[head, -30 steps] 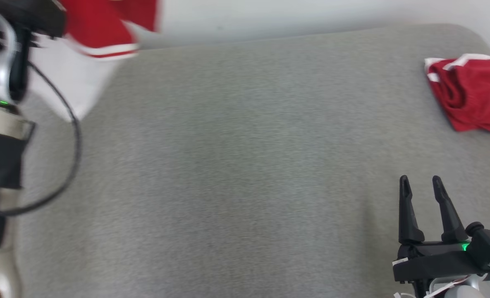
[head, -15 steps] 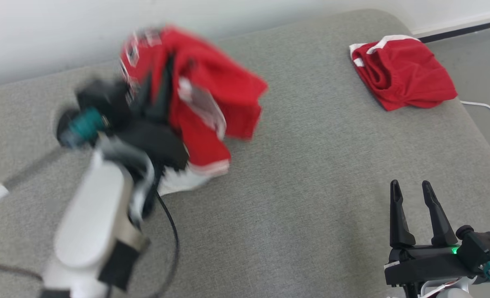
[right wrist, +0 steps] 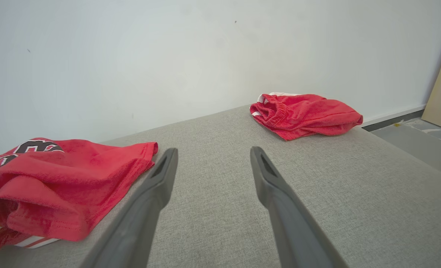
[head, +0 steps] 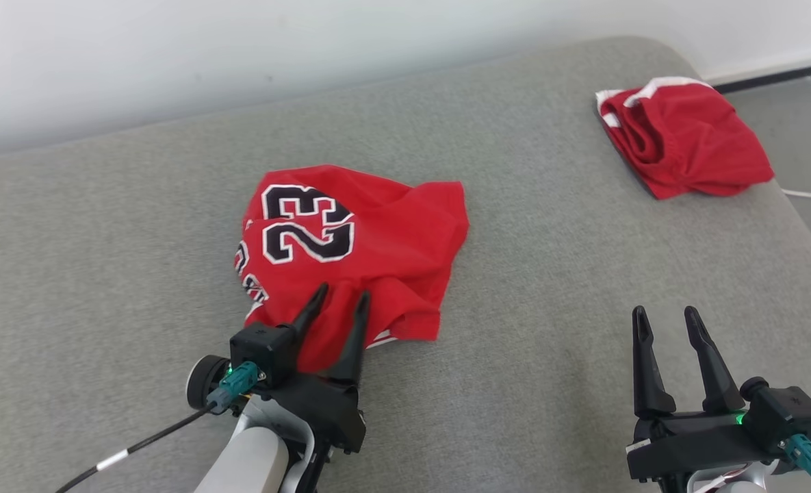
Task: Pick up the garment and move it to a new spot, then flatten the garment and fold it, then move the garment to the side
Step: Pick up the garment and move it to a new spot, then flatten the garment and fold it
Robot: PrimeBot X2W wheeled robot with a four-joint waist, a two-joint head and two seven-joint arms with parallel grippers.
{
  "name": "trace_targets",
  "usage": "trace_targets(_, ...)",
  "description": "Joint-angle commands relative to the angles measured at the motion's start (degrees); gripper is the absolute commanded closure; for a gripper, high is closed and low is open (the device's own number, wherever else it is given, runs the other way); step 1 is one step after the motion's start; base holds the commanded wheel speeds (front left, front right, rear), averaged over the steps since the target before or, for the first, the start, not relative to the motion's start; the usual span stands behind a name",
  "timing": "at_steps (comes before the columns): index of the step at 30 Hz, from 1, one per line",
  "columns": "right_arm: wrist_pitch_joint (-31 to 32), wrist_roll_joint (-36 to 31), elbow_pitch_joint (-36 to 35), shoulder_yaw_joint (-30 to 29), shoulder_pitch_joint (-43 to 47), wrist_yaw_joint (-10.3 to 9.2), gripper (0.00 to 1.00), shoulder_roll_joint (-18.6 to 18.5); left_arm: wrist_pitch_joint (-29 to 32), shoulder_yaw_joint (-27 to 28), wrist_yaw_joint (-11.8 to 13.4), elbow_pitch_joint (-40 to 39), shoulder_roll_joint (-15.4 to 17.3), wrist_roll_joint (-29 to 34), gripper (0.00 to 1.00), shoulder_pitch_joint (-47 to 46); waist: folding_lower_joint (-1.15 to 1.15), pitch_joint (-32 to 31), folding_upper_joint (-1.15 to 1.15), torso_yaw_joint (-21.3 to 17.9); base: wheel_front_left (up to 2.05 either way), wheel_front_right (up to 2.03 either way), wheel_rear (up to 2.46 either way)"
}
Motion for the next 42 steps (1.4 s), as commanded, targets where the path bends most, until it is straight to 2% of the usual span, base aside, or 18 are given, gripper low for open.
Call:
trace_targets(1,-0.27,-0.22,-0.10,-0.01,1.00,-0.14,0.00,-0.57,-1.35,-0.07,-0.21,-0.37,-0.32,0.24,0.00,-0.15,0.00,-1.90,0.00,2.12,0.00,0.00,0.00)
trace_targets(6,-0.27,-0.07,-0.50,0.29,1.66,-0.14,0.00,-1.17,-3.35,1.66,1.12,-2.85,0.60,1.30,0.00,-0.02,0.00,-4.24,0.00,4.68,0.00,0.00,0.00)
trace_targets(15,-0.27,-0.27,-1.50,0.07,3.67,-0.14,0.00,-1.77,-3.89,10.36,3.99,-13.05,5.85,4.04,0.00,7.77,0.00,-7.46,0.00,10.72,0.00,0.00,0.00)
trace_targets(21,-0.27,-0.30,-1.87,0.00,4.28,-0.14,0.00,-2.04,-3.91,15.72,3.73,-18.09,6.99,5.33,0.00,15.00,0.00,-8.50,0.00,13.97,0.00,0.00,0.00)
trace_targets(31,-0.28,0.06,-1.99,0.08,5.76,-0.15,0.00,-2.06,-3.91,20.59,2.45,-21.60,3.73,6.57,0.00,24.35,0.00,-8.78,0.00,16.18,0.00,0.00,0.00)
trace_targets(42,-0.28,0.28,-0.82,0.30,6.69,-0.15,0.00,-1.58,-3.91,24.70,0.49,-21.62,0.54,9.98,0.00,27.27,0.00,-9.11,0.00,15.93,0.00,0.00,0.00)
